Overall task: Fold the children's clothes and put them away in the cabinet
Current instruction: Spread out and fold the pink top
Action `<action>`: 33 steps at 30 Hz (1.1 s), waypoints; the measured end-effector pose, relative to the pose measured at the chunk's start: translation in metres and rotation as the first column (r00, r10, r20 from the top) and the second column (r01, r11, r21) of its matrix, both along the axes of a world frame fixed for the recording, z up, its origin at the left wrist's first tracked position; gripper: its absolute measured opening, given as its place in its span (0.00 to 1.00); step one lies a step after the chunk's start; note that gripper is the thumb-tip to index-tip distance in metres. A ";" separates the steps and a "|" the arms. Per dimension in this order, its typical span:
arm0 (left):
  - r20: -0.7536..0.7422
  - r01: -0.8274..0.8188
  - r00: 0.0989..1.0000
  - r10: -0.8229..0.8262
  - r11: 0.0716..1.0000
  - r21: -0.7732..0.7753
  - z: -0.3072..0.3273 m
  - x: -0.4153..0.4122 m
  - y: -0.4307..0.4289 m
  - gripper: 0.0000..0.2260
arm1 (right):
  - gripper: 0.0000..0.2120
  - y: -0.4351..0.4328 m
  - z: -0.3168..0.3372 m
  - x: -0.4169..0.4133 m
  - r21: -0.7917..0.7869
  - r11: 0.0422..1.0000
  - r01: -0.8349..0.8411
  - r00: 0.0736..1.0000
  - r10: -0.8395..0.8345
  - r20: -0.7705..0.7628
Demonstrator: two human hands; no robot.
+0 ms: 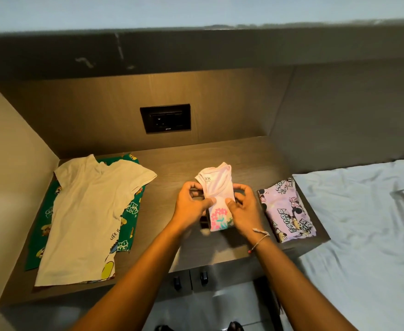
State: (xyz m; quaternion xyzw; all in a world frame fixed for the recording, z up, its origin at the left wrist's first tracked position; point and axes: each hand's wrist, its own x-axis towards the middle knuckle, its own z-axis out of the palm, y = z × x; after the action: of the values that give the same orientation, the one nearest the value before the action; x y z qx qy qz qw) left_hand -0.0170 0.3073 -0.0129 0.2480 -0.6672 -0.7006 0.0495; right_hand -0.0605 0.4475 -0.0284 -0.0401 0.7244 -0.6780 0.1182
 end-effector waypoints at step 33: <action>0.256 0.402 0.852 -0.456 0.258 -0.879 -0.042 -0.043 0.102 0.36 | 0.30 0.166 0.007 -0.082 0.976 0.213 0.036 0.811 0.565 -0.153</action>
State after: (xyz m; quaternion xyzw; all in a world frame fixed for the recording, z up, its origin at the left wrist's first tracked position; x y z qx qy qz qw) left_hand -0.0597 0.4097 -0.0552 -0.0284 -0.9772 -0.2106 0.0015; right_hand -0.1422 0.6134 -0.0217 -0.2580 0.9642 -0.0333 0.0520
